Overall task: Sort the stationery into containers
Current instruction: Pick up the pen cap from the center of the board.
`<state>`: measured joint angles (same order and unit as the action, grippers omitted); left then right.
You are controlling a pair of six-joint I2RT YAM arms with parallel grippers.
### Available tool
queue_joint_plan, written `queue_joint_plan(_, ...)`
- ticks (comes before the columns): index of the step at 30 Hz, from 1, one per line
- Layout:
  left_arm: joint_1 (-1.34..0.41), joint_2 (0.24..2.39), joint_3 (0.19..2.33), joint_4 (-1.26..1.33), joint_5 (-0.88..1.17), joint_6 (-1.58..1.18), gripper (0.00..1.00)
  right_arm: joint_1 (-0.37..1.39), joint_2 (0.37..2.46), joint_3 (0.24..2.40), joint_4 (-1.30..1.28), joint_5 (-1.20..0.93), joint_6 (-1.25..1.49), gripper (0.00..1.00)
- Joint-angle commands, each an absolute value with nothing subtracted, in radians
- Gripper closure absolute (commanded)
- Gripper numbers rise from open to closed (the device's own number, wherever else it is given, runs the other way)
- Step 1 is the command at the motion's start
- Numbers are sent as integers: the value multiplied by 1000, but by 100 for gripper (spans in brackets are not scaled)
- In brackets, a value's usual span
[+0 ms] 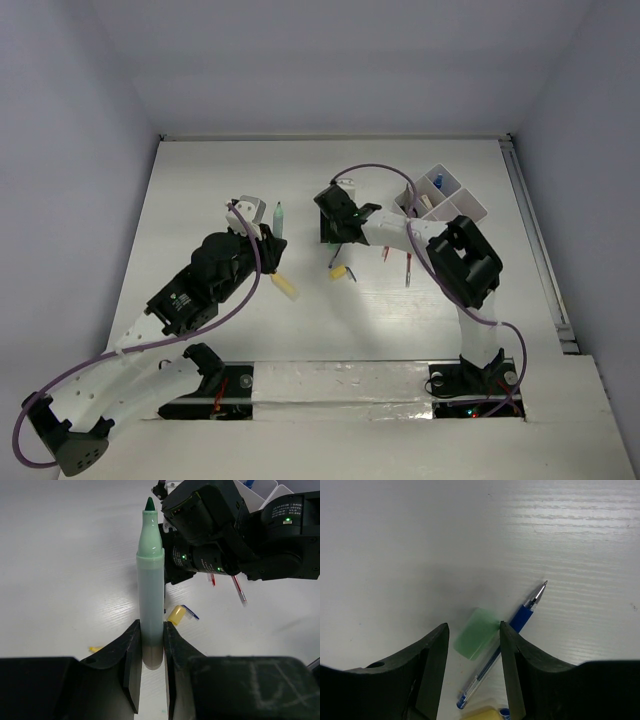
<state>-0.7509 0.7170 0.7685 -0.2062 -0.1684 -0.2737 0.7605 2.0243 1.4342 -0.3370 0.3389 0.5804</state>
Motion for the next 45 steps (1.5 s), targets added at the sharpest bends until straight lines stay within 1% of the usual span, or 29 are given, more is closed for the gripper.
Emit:
queue_joint_plan(1, -747, 712, 793, -172, -163, -268, 100, 759, 2049, 1483, -339, 331, 591, 49)
queue_joint_plan(15, -747, 709, 793, -172, -163, -268, 100, 759, 2091, 1525, -374, 337, 584, 50)
queue_joint_plan(21, -747, 706, 793, -172, -164, -268, 100, 759, 2112, 1549, -410, 350, 572, 52)
queue_joint_plan(24, -747, 706, 793, -172, -163, -268, 100, 759, 2123, 1562, -419, 356, 563, 59)
queue_joint_plan(25, -747, 706, 793, -172, -161, -268, 100, 759, 2125, 1566, -423, 357, 561, 66)
queue_joint_plan(28, -747, 706, 793, -172, -156, -267, 100, 759, 2128, 1586, -426, 357, 551, 77)
queue_joint_plan(29, -747, 707, 793, -172, -155, -267, 100, 759, 2128, 1591, -428, 359, 549, 84)
queue_joint_plan(30, -747, 707, 793, -172, -152, -265, 100, 759, 2126, 1597, -428, 362, 548, 87)
queue_joint_plan(31, -747, 709, 792, -170, -144, -265, 100, 759, 2115, 1603, -426, 364, 540, 92)
queue_joint_plan(32, -747, 709, 792, -169, -143, -264, 100, 759, 2105, 1605, -417, 367, 535, 95)
queue_joint_plan(34, -747, 709, 790, -164, -126, -262, 100, 759, 2042, 1591, -387, 361, 519, 97)
queue_joint_plan(37, -747, 704, 785, -149, -83, -261, 100, 759, 1930, 1502, -290, 328, 511, 98)
queue_joint_plan(38, -747, 703, 785, -140, -69, -259, 100, 770, 1839, 1436, -228, 312, 511, 98)
queue_joint_plan(40, -747, 693, 782, -130, -26, -253, 100, 782, 1739, 1363, -163, 292, 524, 98)
queue_joint_plan(41, -747, 690, 778, -118, -11, -250, 100, 794, 1636, 1323, -91, 263, 529, 98)
queue_joint_plan(42, -747, 686, 776, -112, -5, -247, 100, 807, 1585, 1243, -50, 246, 538, 98)
queue_joint_plan(43, -747, 675, 775, -101, 59, -239, 100, 807, 1536, 1203, -14, 227, 551, 98)
queue_joint_plan(44, -747, 670, 769, -82, 81, -236, 100, 818, 1490, 1163, 88, 206, 583, 98)
queue_joint_plan(45, -747, 666, 767, -71, 104, -235, 100, 818, 1407, 1096, 131, 174, 600, 98)
